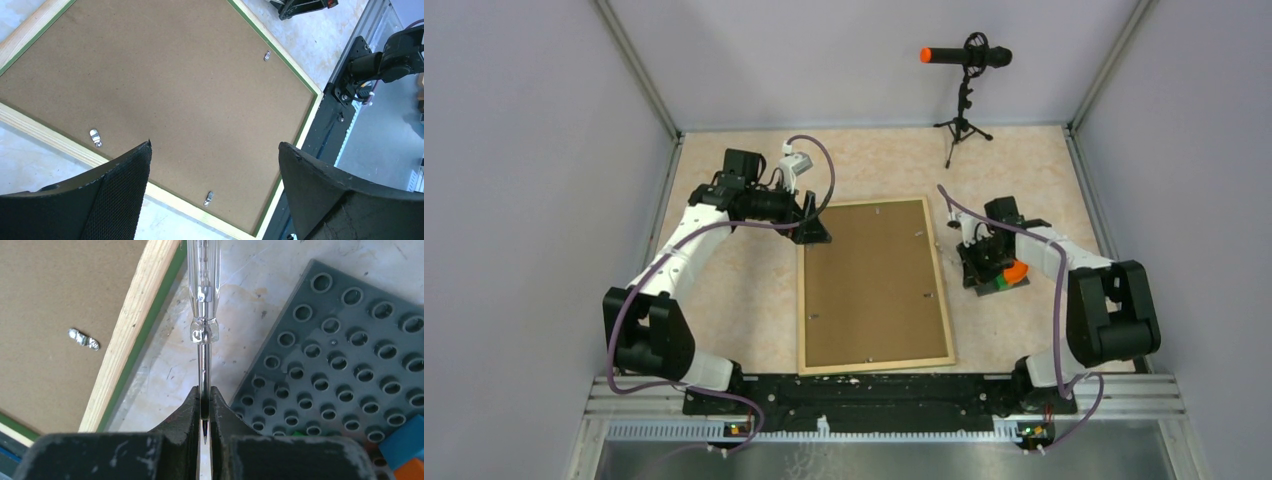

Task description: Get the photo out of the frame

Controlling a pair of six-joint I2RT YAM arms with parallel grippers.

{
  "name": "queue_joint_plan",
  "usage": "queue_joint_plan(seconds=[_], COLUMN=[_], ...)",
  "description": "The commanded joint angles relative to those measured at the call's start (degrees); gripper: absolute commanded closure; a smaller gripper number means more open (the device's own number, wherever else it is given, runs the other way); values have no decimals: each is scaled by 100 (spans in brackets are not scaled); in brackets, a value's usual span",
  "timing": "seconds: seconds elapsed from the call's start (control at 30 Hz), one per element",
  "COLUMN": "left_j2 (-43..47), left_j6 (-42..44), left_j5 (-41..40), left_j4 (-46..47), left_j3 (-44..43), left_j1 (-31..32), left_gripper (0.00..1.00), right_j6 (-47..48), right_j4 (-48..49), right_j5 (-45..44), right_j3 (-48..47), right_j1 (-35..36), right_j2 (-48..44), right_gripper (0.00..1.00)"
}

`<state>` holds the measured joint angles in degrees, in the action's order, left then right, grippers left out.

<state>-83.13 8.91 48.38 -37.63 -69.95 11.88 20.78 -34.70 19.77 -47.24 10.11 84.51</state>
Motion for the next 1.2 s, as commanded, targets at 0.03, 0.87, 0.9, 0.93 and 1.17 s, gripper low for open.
queue_joint_plan(seconds=[0.03,0.87,0.9,0.93,1.17], left_j2=[115,92,81,74,-29], left_j6=[73,131,129,128,235], left_j5=[0,-787,-869,-999,-1054], left_j4=[106,70,91,108,92], left_j3=[35,108,126,145,270], left_j1=[0,-234,-282,-328,-559], left_gripper=[1,1,1,1,1], right_j6=[-113,724,768,784,737], right_j4=[624,697,709,705,503], right_j5=[30,-853,-875,-878,-809], right_j3=[31,-354,-377,-395,-347], right_j1=[44,-1942,-2014,-2057,-2081], right_j2=[197,1123,1140,1156,1028], right_gripper=[100,100,100,100,97])
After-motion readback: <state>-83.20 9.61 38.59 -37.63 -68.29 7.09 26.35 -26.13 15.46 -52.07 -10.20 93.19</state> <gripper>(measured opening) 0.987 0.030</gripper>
